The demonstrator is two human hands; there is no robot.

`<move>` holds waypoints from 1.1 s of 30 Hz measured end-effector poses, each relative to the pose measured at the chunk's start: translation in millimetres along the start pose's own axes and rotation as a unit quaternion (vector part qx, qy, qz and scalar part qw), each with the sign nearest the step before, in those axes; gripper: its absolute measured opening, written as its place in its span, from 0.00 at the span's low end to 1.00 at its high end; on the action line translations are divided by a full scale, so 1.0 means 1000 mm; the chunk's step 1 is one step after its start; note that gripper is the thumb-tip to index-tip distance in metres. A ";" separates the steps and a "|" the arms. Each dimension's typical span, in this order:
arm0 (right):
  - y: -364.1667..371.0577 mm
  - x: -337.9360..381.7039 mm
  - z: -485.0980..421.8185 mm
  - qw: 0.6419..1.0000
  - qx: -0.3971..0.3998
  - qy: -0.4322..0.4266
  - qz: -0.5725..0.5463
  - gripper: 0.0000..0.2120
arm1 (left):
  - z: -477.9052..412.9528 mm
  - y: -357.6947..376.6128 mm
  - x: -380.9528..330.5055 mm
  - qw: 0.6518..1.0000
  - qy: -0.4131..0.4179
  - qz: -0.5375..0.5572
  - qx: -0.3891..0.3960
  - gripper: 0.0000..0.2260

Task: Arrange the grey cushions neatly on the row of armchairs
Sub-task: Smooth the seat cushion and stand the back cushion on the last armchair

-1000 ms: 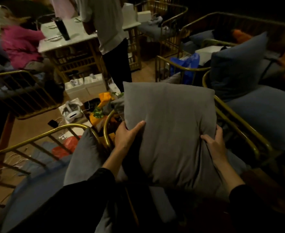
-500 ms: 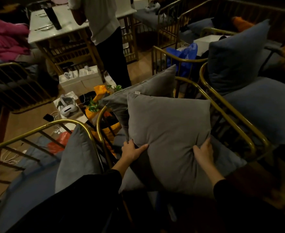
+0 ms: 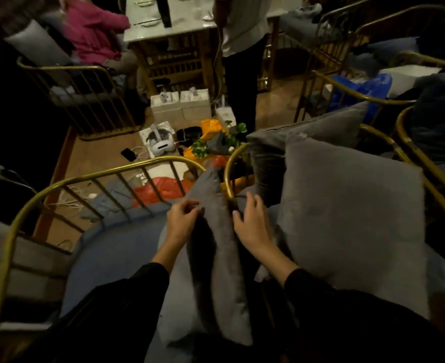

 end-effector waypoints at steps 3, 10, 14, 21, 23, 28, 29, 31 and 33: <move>0.067 0.050 0.013 0.991 0.117 0.054 0.045 0.43 | -0.004 -0.058 0.063 0.997 -0.077 -0.017 0.000 0.12; 0.117 0.076 0.027 0.958 0.090 0.152 0.227 0.62 | 0.006 -0.104 0.205 0.948 -0.297 -0.022 0.114 0.21; 0.132 0.059 0.024 0.946 0.096 0.167 0.260 0.61 | 0.021 -0.096 0.249 0.905 -0.395 0.071 0.141 0.24; 0.151 0.037 0.014 0.934 0.092 0.164 0.303 0.61 | 0.012 -0.084 0.330 0.860 -0.463 0.167 0.137 0.47; 0.158 0.026 0.011 0.941 0.100 0.159 0.280 0.61 | 0.006 -0.077 0.347 0.847 -0.465 0.223 0.132 0.48; 0.160 0.016 0.002 0.953 0.089 0.148 0.248 0.61 | -0.007 -0.063 0.360 0.818 -0.450 0.338 0.122 0.43; 0.156 0.019 0.004 0.955 0.081 0.146 0.244 0.60 | -0.005 -0.064 0.353 0.818 -0.446 0.343 0.124 0.40; 0.149 0.034 0.007 0.963 0.065 0.136 0.222 0.59 | -0.002 -0.082 0.343 0.822 -0.441 0.344 0.102 0.37; 0.149 0.052 0.009 0.974 0.070 0.129 0.172 0.57 | -0.002 -0.117 0.334 0.835 -0.435 0.334 0.057 0.38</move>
Point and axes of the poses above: each hand's wrist, its own z-axis away from the middle knuckle, its own y-axis out of the palm, x = y × z, the point moved 9 cm from there along -z, towards the middle knuckle, and after that the axes turned 15 degrees about z, right-handed, at the moved point
